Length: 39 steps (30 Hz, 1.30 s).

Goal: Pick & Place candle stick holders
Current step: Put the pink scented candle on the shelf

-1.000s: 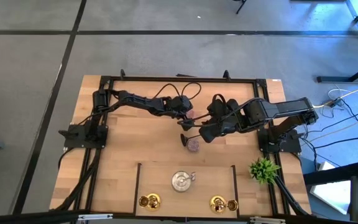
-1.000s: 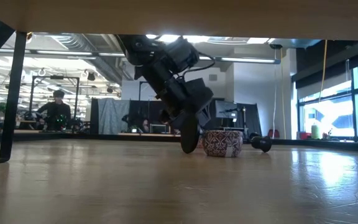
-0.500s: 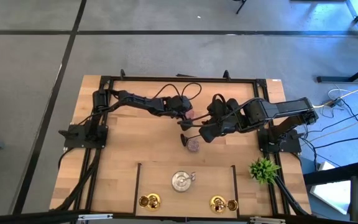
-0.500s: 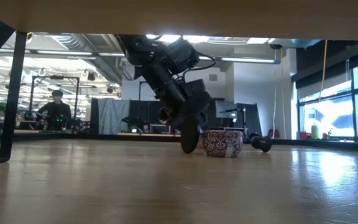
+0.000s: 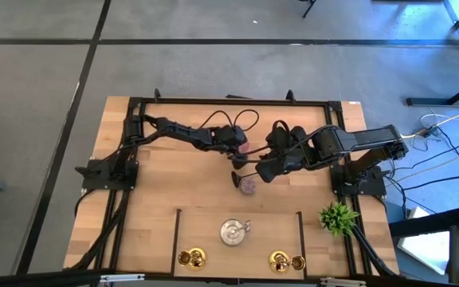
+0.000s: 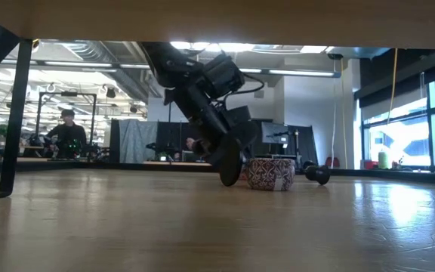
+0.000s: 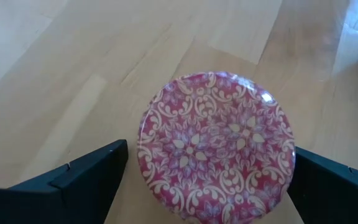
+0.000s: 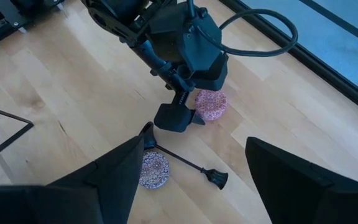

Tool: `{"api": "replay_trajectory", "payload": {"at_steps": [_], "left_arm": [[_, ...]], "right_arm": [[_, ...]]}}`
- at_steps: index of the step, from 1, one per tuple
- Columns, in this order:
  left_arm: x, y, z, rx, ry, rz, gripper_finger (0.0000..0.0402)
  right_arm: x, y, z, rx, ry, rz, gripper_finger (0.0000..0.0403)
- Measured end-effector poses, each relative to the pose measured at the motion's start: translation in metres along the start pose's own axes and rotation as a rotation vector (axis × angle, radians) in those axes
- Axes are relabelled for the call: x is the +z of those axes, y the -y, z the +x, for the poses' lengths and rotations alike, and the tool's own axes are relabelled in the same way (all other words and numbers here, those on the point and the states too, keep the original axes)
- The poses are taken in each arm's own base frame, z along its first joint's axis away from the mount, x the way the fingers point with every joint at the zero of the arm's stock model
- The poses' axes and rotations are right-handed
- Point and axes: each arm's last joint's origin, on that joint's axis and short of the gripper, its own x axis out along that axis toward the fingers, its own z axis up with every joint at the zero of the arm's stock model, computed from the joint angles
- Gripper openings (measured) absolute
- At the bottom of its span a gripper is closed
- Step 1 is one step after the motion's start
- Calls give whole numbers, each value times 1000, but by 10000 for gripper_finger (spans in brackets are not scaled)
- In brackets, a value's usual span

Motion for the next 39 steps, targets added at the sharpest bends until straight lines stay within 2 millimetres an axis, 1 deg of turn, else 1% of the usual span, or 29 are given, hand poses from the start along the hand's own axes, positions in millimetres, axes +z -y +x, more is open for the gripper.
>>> {"api": "replay_trajectory", "payload": {"at_steps": [10, 13, 18, 22, 25, 28, 29, 33, 37, 39], "left_arm": [[2, 0, 1, -32, 22, -40, 396], [1, 0, 1, -34, 9, -67, 369], [1, -1, 0, -26, -1, -74, 291], [0, -3, 0, -30, -19, -95, 289], [2, -3, -5, -42, -34, -127, 289], [5, -3, -16, -43, -47, -135, 289], [10, -3, -21, -44, -33, -131, 289], [33, -2, -48, -66, 6, -87, 289], [40, 5, -72, -104, -15, -17, 289], [43, 9, -89, -139, -22, 10, 289]], "right_arm": [[0, 0, 0, -2, -1, 0, 287], [0, 0, 0, -1, -1, 3, 287], [0, 0, 0, 2, 1, 5, 287], [1, -1, 0, 7, 5, 9, 287], [1, -1, 0, 11, 8, 12, 287], [1, -2, 0, 17, 13, 17, 287], [2, -2, 0, 20, 15, 19, 287], [2, -2, 0, 22, 19, 21, 287], [2, -2, 0, 19, 22, 18, 287], [2, -2, 0, 18, 23, 17, 287]]}}
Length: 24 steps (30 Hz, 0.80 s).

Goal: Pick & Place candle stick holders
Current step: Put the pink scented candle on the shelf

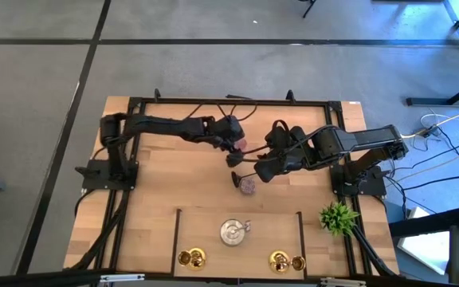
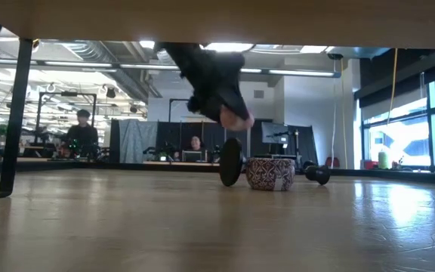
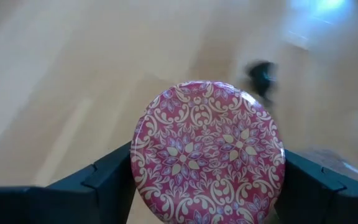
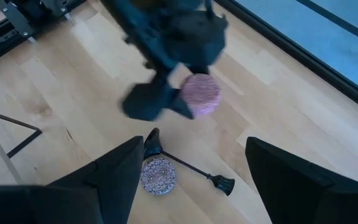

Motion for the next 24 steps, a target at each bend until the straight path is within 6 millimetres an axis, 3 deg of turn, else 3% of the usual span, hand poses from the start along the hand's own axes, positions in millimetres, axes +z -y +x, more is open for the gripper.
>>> {"api": "replay_trajectory", "payload": {"at_steps": [15, 24], "left_arm": [[-28, 55, -95, -311, -257, 332, 289], [-52, 99, -122, -405, -321, 522, 289]], "right_arm": [[1, -1, 0, 6, 5, 16, 287], [0, -1, 0, 11, -1, 16, 287]]}}
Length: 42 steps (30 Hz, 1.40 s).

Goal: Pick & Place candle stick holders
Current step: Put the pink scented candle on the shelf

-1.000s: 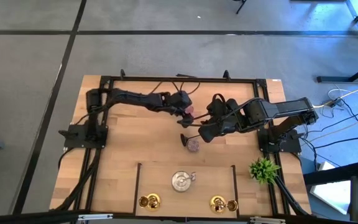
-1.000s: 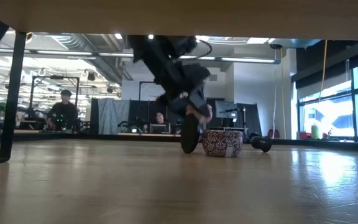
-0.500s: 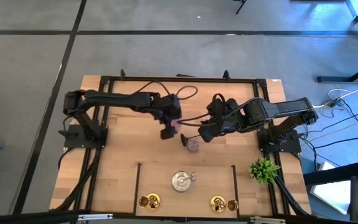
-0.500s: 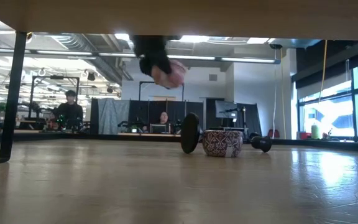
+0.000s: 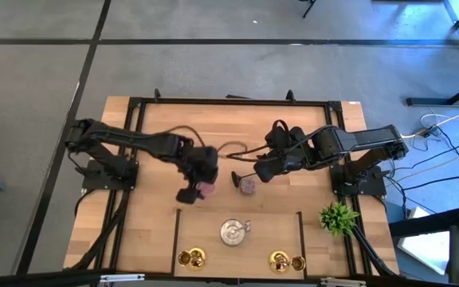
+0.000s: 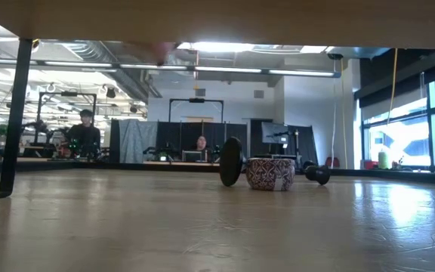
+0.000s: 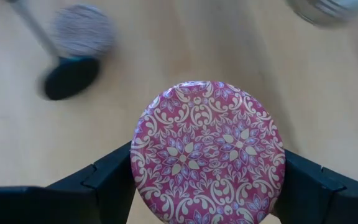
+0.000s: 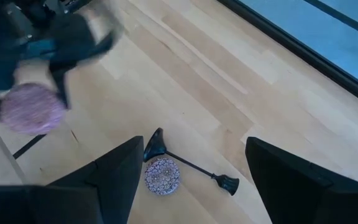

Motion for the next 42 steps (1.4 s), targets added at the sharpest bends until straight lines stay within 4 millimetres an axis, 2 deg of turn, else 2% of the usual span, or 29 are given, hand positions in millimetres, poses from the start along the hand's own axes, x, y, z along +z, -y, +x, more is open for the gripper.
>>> {"api": "replay_trajectory", "payload": {"at_steps": [3, 9, 13, 16, 35, 42], "left_arm": [[-4, 16, 2, -30, -53, 70, 289], [-5, 45, 8, -22, -78, 334, 289], [-1, 58, 11, 58, -58, 477, 289], [2, 64, 12, 81, -18, 506, 289], [7, 72, 13, -38, 58, 622, 289], [11, 72, 18, -94, 90, 684, 289]], "right_arm": [[0, 0, 0, -1, -1, -1, 287], [1, -1, 0, 11, 7, 8, 287], [1, -2, 0, 18, 12, 23, 287], [3, -3, 0, 33, 23, 39, 287], [6, -7, 0, 71, 51, 73, 287], [6, -8, 0, 74, 54, 74, 286]]}}
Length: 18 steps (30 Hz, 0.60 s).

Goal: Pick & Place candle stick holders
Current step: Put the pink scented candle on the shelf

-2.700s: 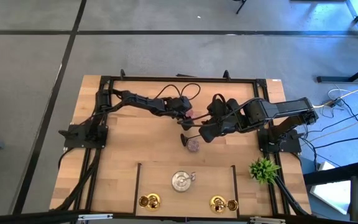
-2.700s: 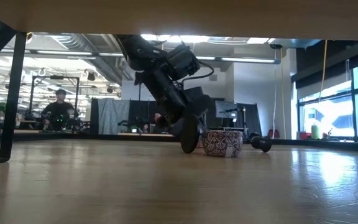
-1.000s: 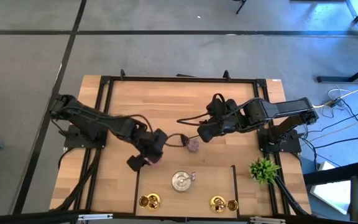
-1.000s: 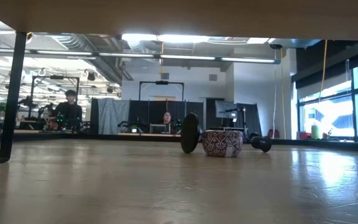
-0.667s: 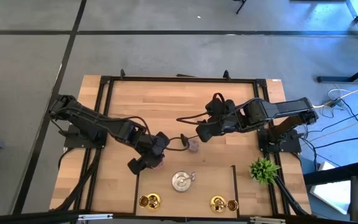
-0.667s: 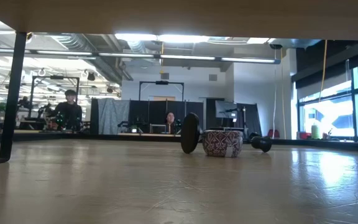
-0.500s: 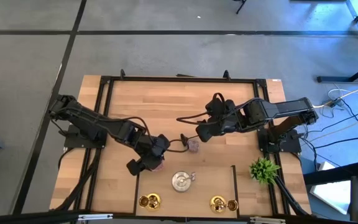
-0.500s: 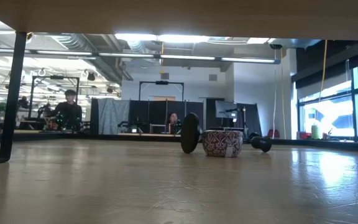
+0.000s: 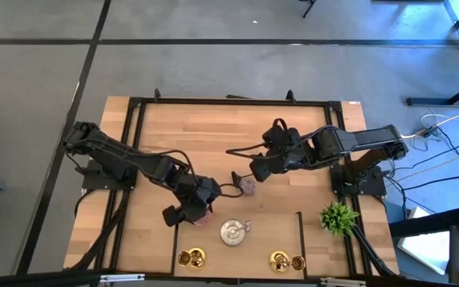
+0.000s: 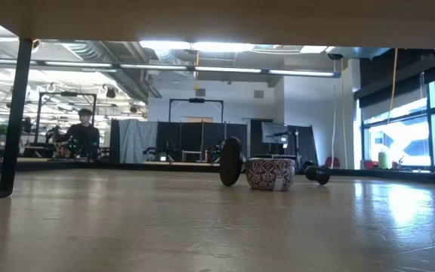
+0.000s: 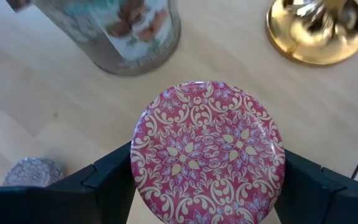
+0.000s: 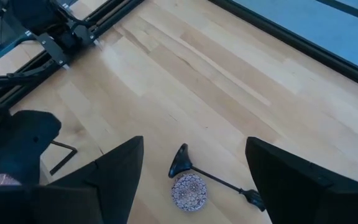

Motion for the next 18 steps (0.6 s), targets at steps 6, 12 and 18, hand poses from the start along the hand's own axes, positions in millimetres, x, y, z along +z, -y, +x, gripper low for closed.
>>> {"api": "replay_trajectory", "payload": {"at_steps": [6, 12, 18], "left_arm": [[0, 0, 2, -16, 5, 2, 289], [1, -1, 2, -17, 15, -7, 299], [1, 0, 2, -22, 18, -12, 308]], "right_arm": [[0, 0, 0, 2, 1, -6, 286], [0, 0, 0, 2, 1, -9, 286], [0, 0, 0, 2, 1, -9, 286]]}}
